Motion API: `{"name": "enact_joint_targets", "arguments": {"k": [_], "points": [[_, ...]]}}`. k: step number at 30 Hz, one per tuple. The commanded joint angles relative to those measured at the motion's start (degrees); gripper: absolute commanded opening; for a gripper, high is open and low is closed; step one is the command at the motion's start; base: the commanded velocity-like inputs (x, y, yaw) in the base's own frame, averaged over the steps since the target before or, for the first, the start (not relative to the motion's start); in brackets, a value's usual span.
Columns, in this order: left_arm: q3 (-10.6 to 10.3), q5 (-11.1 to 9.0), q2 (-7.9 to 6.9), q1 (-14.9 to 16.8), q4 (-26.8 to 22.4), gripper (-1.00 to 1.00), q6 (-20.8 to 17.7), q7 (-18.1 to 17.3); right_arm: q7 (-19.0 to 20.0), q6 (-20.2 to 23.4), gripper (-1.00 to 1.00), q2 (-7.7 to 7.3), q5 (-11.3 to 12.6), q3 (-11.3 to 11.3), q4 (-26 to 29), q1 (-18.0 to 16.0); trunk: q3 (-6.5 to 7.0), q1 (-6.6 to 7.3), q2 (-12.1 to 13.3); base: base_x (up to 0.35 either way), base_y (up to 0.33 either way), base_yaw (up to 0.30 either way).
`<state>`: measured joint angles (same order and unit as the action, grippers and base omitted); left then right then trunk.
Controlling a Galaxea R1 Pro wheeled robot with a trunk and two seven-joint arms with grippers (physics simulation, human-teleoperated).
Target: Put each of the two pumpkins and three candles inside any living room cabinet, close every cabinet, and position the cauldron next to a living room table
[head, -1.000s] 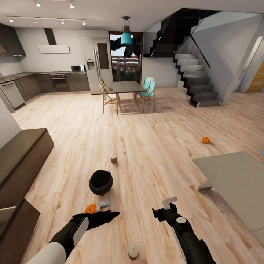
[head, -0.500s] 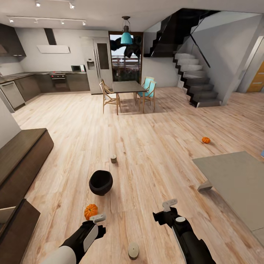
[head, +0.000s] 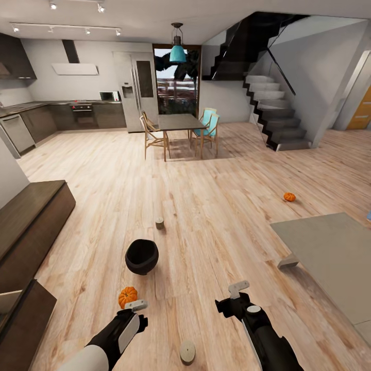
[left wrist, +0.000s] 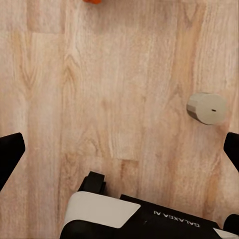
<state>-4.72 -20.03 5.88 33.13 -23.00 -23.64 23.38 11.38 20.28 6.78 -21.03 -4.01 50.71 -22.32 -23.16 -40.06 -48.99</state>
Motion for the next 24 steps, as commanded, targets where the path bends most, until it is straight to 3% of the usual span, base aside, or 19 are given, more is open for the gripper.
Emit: {"name": "enact_joint_targets", "arguments": {"k": [1, 5, 8, 9, 16, 19, 20, 21, 24], "points": [[0.05, 0.00, 0.00, 0.00, 0.00, 1.00, -0.05, 0.00, 0.01, 0.01, 1.00, -0.01, 0.01, -0.01, 0.05, 0.00, 0.00, 0.00, 0.00, 0.000, 0.000, 0.000], [0.20, -1.61, 0.08, 0.00, -0.02, 1.00, -0.57, 0.12, 0.03, 0.14, 1.00, -0.03, 0.09, -0.02, 0.47, 0.00, 0.00, 0.00, 0.00, 0.000, 0.000, 0.000], [0.22, -5.37, -0.07, 0.00, 0.00, 1.00, -0.92, 0.23, 0.09, 0.28, 1.00, -0.13, 0.17, -0.10, 0.84, 0.00, 0.00, 0.00, 0.00, 0.000, 0.000, 0.000], [0.17, -8.75, -0.34, 0.03, 0.31, 1.00, -1.01, 0.30, 1.12, 0.35, 1.00, 0.05, 0.18, -0.09, 0.97, 0.00, 0.00, 0.00, 0.00, 0.000, 0.000, 0.000], [0.15, -9.32, -0.01, 0.00, 0.93, 1.00, -0.82, 0.11, 1.54, 1.32, 1.00, 0.05, 0.07, 0.02, 3.32, 0.00, -0.36, -0.44, -0.80, 0.000, 0.000, 0.000], [0.13, -9.40, 0.14, 0.00, 1.01, 1.00, -0.88, 0.09, 1.58, 8.74, 1.00, 0.11, 0.03, 0.27, 5.87, -0.30, -0.90, -1.10, -2.01, 0.000, 0.000, 0.000], [0.02, -9.36, 0.68, 0.00, 0.76, 1.00, -0.99, 0.09, 1.55, 18.11, 1.00, 0.21, 0.10, 3.06, 6.63, -4.02, -1.08, -1.32, -2.41, 0.000, 0.000, 0.000], [-0.06, -9.34, 0.88, 0.05, 0.23, 1.00, -1.03, 0.09, 1.54, 20.99, 1.00, 0.23, 0.19, 4.29, 6.41, -6.32, -1.26, -1.54, -2.81, 0.000, 0.000, 0.000], [-0.10, -9.33, 1.15, 0.36, -2.14, 1.00, -1.09, 0.12, 1.59, 25.07, 1.00, 0.28, 0.31, 5.03, 6.55, -8.78, -1.80, -2.20, -4.01, 0.000, 0.000, 0.000]]}}
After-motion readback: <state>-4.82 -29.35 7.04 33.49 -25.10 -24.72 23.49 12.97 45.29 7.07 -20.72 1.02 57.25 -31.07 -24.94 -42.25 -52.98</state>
